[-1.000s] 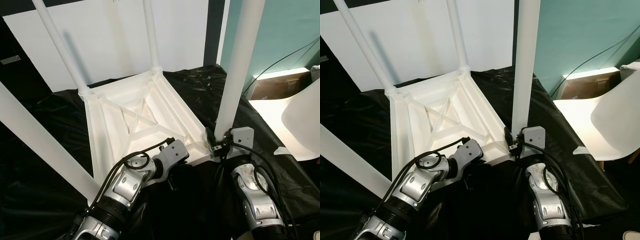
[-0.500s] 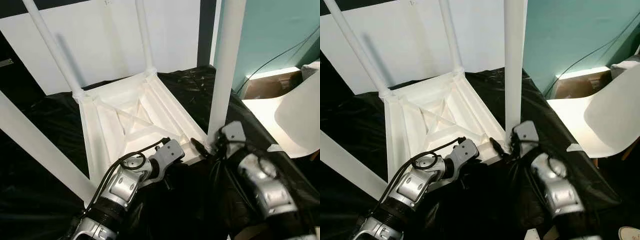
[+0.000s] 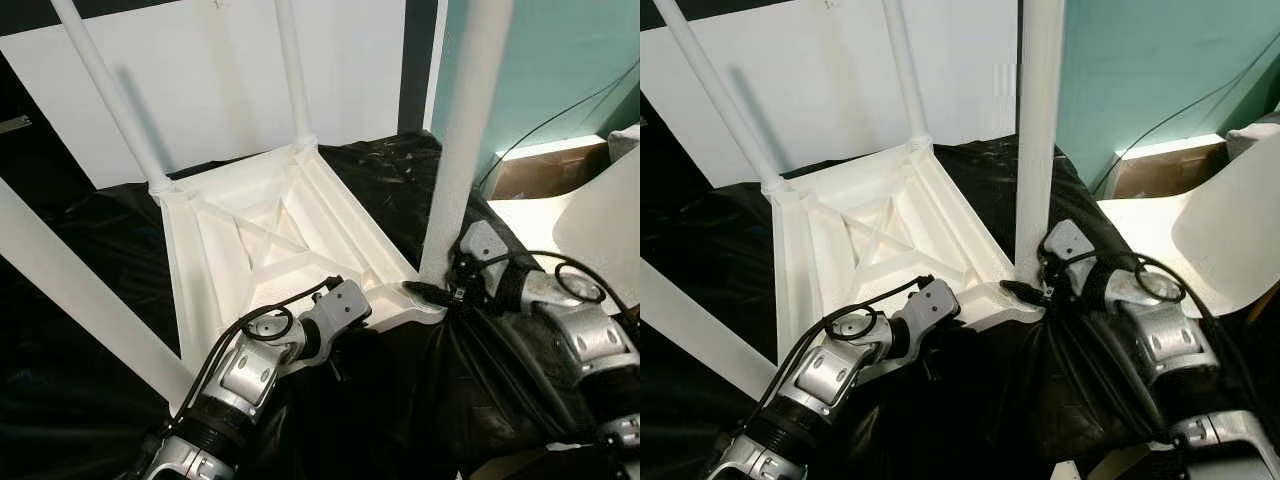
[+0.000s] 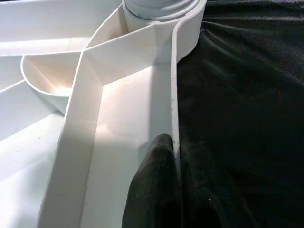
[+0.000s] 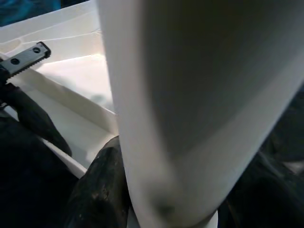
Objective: Building children table
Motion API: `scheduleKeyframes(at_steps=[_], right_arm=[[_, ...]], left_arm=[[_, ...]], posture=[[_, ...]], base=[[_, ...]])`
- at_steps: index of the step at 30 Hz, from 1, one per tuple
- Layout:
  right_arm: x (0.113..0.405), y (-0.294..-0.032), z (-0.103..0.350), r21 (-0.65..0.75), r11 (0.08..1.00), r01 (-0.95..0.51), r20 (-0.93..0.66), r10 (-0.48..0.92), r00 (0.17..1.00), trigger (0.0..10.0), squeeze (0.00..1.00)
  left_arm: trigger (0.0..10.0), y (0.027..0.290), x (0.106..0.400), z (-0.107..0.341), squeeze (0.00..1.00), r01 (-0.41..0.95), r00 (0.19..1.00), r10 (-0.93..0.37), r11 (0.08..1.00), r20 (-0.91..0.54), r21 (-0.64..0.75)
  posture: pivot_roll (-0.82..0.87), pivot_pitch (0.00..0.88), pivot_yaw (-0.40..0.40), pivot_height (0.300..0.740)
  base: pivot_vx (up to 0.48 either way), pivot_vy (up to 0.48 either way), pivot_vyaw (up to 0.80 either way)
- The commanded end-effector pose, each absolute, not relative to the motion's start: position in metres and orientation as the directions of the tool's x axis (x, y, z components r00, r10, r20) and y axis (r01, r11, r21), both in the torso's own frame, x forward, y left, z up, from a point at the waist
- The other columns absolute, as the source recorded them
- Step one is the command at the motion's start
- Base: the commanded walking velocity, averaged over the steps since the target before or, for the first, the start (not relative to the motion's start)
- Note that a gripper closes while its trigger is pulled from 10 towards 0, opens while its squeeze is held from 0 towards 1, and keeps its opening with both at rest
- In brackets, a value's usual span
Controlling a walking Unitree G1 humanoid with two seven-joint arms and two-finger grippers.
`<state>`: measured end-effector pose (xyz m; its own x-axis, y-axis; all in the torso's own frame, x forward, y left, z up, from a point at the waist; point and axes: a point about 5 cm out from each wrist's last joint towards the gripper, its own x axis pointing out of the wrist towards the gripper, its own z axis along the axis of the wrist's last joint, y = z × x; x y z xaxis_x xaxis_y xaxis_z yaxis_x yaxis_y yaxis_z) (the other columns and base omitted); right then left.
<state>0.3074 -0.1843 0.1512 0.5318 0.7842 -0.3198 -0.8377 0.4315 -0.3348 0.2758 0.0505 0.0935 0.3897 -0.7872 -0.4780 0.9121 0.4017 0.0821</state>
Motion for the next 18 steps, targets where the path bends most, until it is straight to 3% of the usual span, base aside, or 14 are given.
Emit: scheduleKeyframes(at_steps=[1, 7, 9, 10, 12, 13, 14, 16, 18], right_arm=[[0.299, -0.176, 0.132, -0.289, 0.315, -0.904, -0.423, 0.805, 0.416, 0.0, 0.0], [0.298, -0.177, 0.131, -0.253, 0.339, -0.906, -0.416, 0.808, 0.418, 0.0, 0.0], [0.296, -0.175, 0.129, -0.24, 0.379, -0.894, -0.39, 0.806, 0.446, 0.0, 0.0], [0.295, -0.169, 0.128, -0.23, 0.466, -0.854, -0.317, 0.794, 0.519, 0.0, 0.0], [0.295, -0.169, 0.128, -0.23, 0.466, -0.854, -0.317, 0.794, 0.519, 0.0, 0.0], [0.293, -0.16, 0.127, -0.241, 0.572, -0.784, -0.209, 0.759, 0.617, 0.0, 0.0], [0.29, -0.154, 0.126, -0.236, 0.737, -0.634, -0.074, 0.637, 0.767, 0.0, 0.0], [0.29, -0.154, 0.126, -0.236, 0.737, -0.634, -0.074, 0.637, 0.767, 0.0, 0.0], [0.279, -0.15, 0.121, -0.176, 0.906, -0.385, 0.064, 0.401, 0.914, 0.0, 0.0]], left_arm=[[10.0, 0.076, 0.267, 0.05, 0.0, 0.833, 0.445, -0.656, 0.554, -0.61, 0.012], [10.0, 0.075, 0.268, 0.05, 0.0, 0.835, 0.443, -0.657, 0.55, -0.61, 0.015], [10.0, 0.075, 0.268, 0.05, 0.0, 0.836, 0.442, -0.657, 0.548, -0.61, 0.016], [10.0, 0.074, 0.269, 0.05, 0.0, 0.838, 0.441, -0.658, 0.546, -0.61, 0.017], [10.0, 0.074, 0.269, 0.05, 0.0, 0.838, 0.441, -0.658, 0.546, -0.61, 0.017], [10.0, 0.074, 0.269, 0.051, 0.0, 0.839, 0.441, -0.659, 0.544, -0.609, 0.018], [10.0, 0.073, 0.269, 0.051, 0.0, 0.839, 0.44, -0.661, 0.543, -0.608, 0.017], [10.0, 0.073, 0.269, 0.051, 0.0, 0.839, 0.44, -0.661, 0.543, -0.608, 0.017], [10.0, 0.072, 0.268, 0.05, 0.0, 0.84, 0.437, -0.662, 0.543, -0.609, 0.013]], posture=[[0.02, 0.0, 0.043, 0.74], [0.02, 0.0, 0.047, 0.74], [0.02, 0.0, 0.047, 0.74], [0.01, 0.0, 0.046, 0.74], [0.01, 0.0, 0.046, 0.74], [0.01, 0.0, 0.047, 0.74], [0.02, 0.0, 0.043, 0.74], [0.02, 0.0, 0.043, 0.74], [0.02, 0.0, 0.046, 0.74]], base=[[0.0, 0.0, 0.0], [0.0, 0.0, 0.0], [0.0, 0.0, 0.0], [0.0, 0.0, 0.0], [0.0, 0.0, 0.0], [0.0, 0.0, 0.0], [0.0, 0.0, 0.0], [0.0, 0.0, 0.0], [0.0, 0.0, 0.0]])
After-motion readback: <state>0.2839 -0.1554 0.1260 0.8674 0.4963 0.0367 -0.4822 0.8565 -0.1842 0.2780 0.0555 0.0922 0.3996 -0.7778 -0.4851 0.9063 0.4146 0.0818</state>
